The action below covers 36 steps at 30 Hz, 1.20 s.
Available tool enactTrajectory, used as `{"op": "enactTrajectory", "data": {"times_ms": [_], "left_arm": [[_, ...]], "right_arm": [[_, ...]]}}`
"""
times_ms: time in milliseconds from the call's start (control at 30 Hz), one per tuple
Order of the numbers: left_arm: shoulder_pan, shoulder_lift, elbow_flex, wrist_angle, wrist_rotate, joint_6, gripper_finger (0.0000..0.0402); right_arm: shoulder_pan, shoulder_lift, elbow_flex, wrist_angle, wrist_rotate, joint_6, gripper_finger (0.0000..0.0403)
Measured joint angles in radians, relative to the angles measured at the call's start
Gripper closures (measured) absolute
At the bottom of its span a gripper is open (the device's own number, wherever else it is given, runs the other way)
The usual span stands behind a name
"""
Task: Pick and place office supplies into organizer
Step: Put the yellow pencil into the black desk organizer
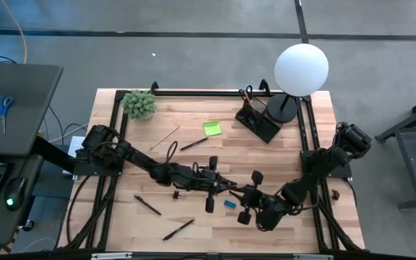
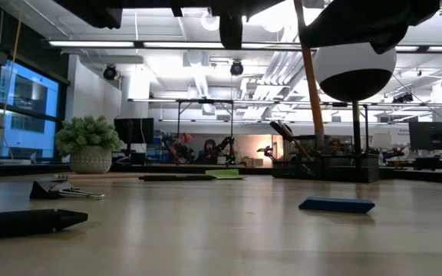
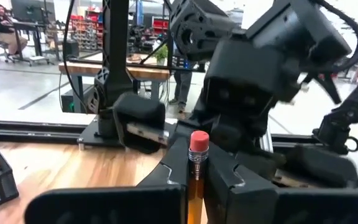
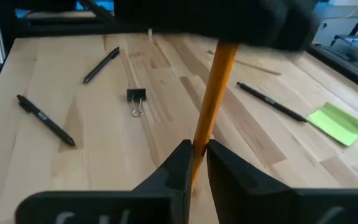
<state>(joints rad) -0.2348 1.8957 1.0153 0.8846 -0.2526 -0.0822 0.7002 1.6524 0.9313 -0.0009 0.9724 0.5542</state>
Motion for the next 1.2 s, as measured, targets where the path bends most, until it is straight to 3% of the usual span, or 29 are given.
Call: {"op": "enactTrajectory", "data": {"times_ms": [233, 467, 633, 767, 933, 1200], "left_arm": [[0.000, 0.000, 0.000, -0.015, 0.024, 0.007, 0.0395], [0.000, 0.001, -0.001, -0.020, 0.051, 0.026, 0.0396], [0.000, 0.001, -0.001, -0.029, 0.052, 0.035, 0.0391], [0.001, 0.000, 0.001, -0.032, 0.052, 0.042, 0.0382], [0.001, -0.031, 0.000, -0.121, 0.040, 0.049, 0.0331], [-0.010, -0.225, -0.002, -0.549, -0.029, 0.030, 0.0219]], "right_arm": [[-0.001, 0.000, 0.001, 0.068, 0.034, -0.078, 0.0354], [-0.028, -0.001, 0.001, 0.085, -0.014, -0.095, 0.0356], [-0.023, 0.010, 0.001, 0.102, 0.042, -0.134, 0.0389], [-0.011, 0.011, 0.001, 0.095, 0.098, -0.148, 0.0393], [-0.005, 0.012, 0.001, 0.052, 0.165, -0.152, 0.0395], [-0.014, -0.023, 0.001, -0.064, 0.383, -0.162, 0.0395]]}}
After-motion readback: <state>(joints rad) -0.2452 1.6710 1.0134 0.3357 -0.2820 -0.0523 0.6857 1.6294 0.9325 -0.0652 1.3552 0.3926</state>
